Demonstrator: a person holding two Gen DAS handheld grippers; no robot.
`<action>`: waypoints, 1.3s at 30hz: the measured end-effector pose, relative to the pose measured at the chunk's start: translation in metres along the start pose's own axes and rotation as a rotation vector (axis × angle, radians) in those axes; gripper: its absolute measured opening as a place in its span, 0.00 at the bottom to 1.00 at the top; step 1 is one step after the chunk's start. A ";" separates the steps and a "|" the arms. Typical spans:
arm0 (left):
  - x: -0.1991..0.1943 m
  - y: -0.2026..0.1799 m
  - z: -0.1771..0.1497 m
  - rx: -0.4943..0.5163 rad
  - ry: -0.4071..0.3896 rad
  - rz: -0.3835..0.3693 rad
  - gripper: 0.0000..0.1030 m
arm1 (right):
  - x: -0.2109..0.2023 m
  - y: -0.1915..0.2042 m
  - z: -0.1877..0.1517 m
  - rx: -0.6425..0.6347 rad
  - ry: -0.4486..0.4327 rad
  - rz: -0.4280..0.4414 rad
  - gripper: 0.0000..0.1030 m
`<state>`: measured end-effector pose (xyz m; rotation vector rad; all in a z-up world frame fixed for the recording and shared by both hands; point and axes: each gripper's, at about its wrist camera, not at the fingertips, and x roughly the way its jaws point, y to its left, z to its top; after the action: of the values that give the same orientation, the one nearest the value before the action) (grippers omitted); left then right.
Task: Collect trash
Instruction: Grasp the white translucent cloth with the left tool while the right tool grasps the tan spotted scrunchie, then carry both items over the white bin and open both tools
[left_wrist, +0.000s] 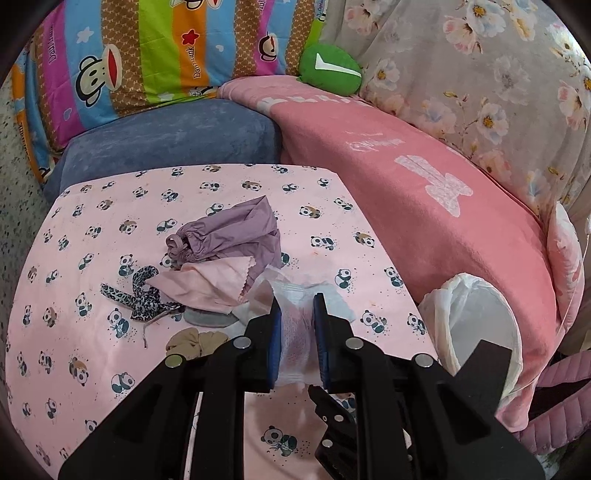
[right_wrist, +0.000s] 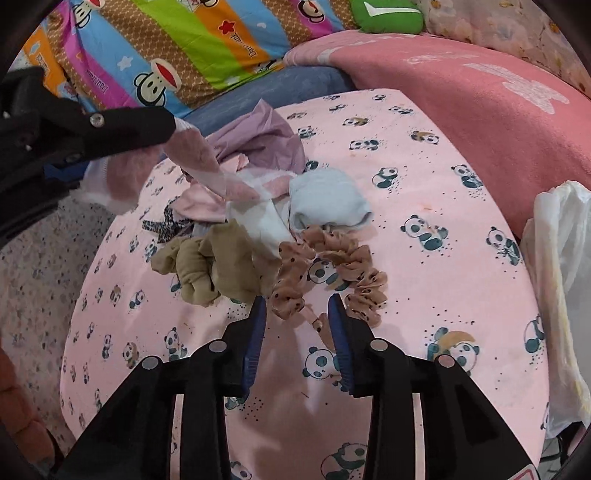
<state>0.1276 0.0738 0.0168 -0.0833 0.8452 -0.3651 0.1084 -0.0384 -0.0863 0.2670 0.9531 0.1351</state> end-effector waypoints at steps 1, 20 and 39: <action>0.002 0.004 0.000 -0.003 0.005 0.003 0.15 | 0.006 0.002 -0.001 -0.011 0.009 -0.010 0.35; -0.023 -0.023 0.004 0.041 -0.033 -0.029 0.15 | -0.060 -0.015 0.014 0.018 -0.132 -0.048 0.09; -0.035 -0.166 0.028 0.226 -0.054 -0.246 0.15 | -0.209 -0.130 0.024 0.215 -0.399 -0.144 0.09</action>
<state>0.0800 -0.0714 0.0960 0.0136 0.7372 -0.6844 0.0079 -0.2154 0.0538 0.4051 0.5866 -0.1501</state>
